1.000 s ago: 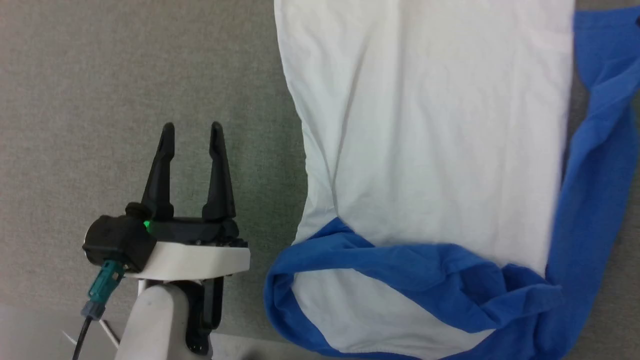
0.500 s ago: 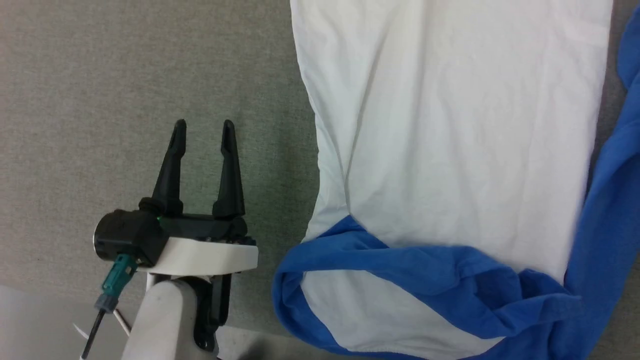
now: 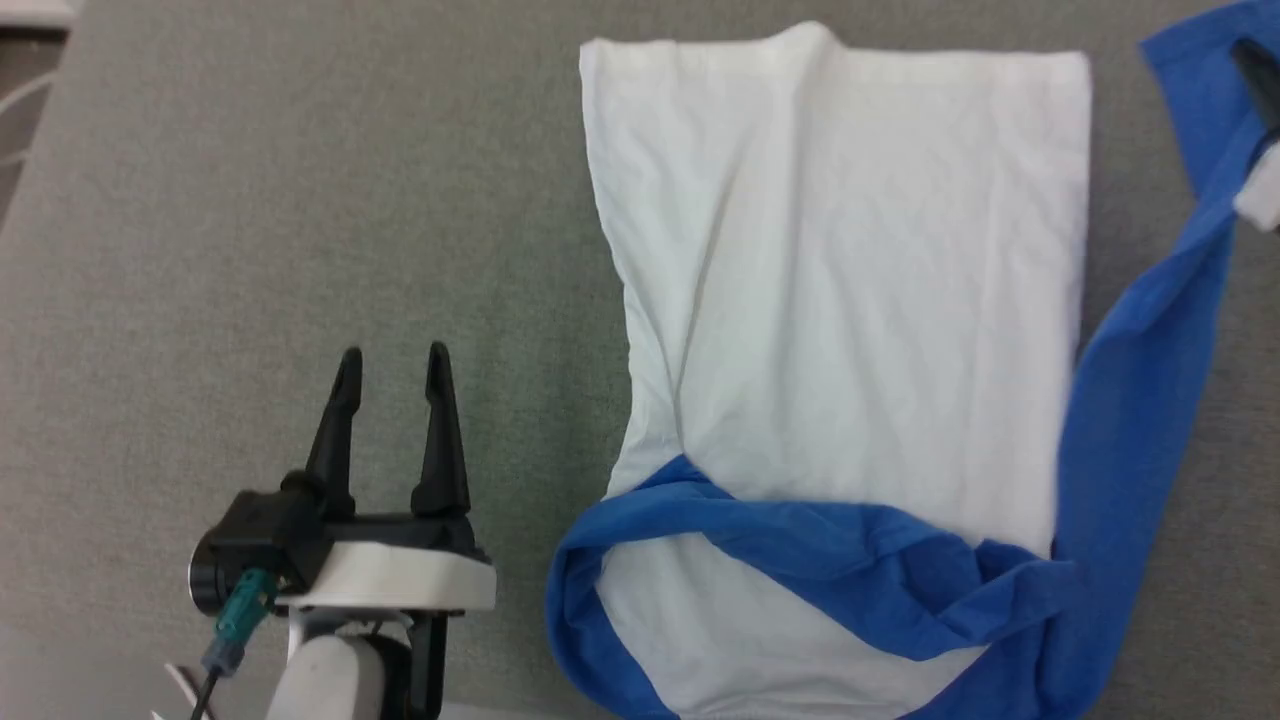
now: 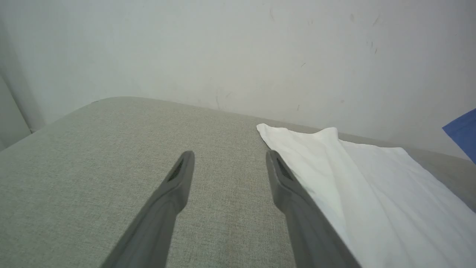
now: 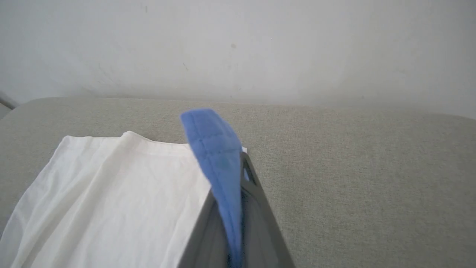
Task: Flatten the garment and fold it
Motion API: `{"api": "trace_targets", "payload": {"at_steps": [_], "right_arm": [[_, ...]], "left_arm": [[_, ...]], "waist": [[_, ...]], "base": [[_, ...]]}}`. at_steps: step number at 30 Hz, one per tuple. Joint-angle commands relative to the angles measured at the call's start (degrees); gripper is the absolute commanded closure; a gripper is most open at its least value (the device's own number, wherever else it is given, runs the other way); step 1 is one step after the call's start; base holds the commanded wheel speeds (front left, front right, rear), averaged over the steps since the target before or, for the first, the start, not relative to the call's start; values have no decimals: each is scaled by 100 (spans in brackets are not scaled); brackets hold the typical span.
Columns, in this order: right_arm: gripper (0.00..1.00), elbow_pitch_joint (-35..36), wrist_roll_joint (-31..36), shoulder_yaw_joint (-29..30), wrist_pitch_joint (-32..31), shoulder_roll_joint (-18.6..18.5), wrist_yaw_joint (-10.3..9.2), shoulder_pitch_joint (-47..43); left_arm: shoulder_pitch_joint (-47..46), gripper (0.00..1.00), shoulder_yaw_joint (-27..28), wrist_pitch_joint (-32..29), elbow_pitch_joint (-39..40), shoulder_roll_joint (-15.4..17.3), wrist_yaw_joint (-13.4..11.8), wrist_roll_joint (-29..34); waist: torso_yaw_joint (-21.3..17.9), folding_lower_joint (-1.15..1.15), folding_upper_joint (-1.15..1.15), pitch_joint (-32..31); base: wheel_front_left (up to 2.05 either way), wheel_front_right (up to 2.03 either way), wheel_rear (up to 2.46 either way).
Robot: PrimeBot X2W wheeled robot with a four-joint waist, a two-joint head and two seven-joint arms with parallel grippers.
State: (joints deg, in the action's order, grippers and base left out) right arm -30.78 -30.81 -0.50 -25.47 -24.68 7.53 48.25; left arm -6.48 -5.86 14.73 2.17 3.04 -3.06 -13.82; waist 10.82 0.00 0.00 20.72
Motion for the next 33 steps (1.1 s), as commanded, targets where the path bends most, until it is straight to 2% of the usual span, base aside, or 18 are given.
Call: {"api": "trace_targets", "payload": {"at_steps": [1, 7, 11, 14, 17, 20, 28, 30, 31, 33], "right_arm": [[100, 269, -14, -157, 164, 50, -4, -208], [100, 1405, 104, -833, 321, 396, -4, -876], [100, 2055, 62, -1461, 321, 874, -4, -1370], [100, 2215, -3, -1920, 330, 1303, -4, -1675], [100, 2123, -145, -2388, 398, 1721, -4, -1919], [100, 1882, -251, -2857, 500, 1979, -4, -2097], [100, 574, -474, -3949, 832, 2172, -4, -2288], [100, 381, -755, -4202, 1045, 2176, -4, -2305], [96, 270, -810, -4331, 1154, 2177, -4, -2274], [54, 39, -987, -4553, 1330, 2178, -4, -2219]], "left_arm": [[134, 0, 40, 27, -44, -15, 20, 30], [430, 0, 116, 27, -154, -13, 44, 19], [578, 0, 107, 27, -214, -6, 62, 5], [614, 0, 71, 27, -259, -3, 81, -9], [605, 0, 7, 4, -307, 3, 117, -19], [569, 0, -72, -18, -358, 5, 153, -19], [462, 0, -261, -21, -516, -2, 122, -63], [430, 0, -296, -16, -572, -4, 108, -85], [416, 0, -308, -13, -595, -4, 95, -90], [389, 0, -332, -8, -643, -5, 69, -88]], "waist": [[-221, 0, 0, -695], [-386, 0, 0, -1222], [-482, 0, 0, -1435], [-497, 0, 0, -1522], [-453, 0, 0, -1549], [-382, 0, 0, -1512], [-197, 0, 0, -1235], [-175, 0, 0, -1190], [-175, 0, 0, -1175], [-177, 0, 0, -1158]], "base": [[0, 0, 0], [0, 0, 0], [0, 0, 0], [0, 0, 0], [0, 0, 0], [0, 0, 0], [0, 0, 0], [0, 0, 0], [0, 0, 0], [0, 0, 0]]}}
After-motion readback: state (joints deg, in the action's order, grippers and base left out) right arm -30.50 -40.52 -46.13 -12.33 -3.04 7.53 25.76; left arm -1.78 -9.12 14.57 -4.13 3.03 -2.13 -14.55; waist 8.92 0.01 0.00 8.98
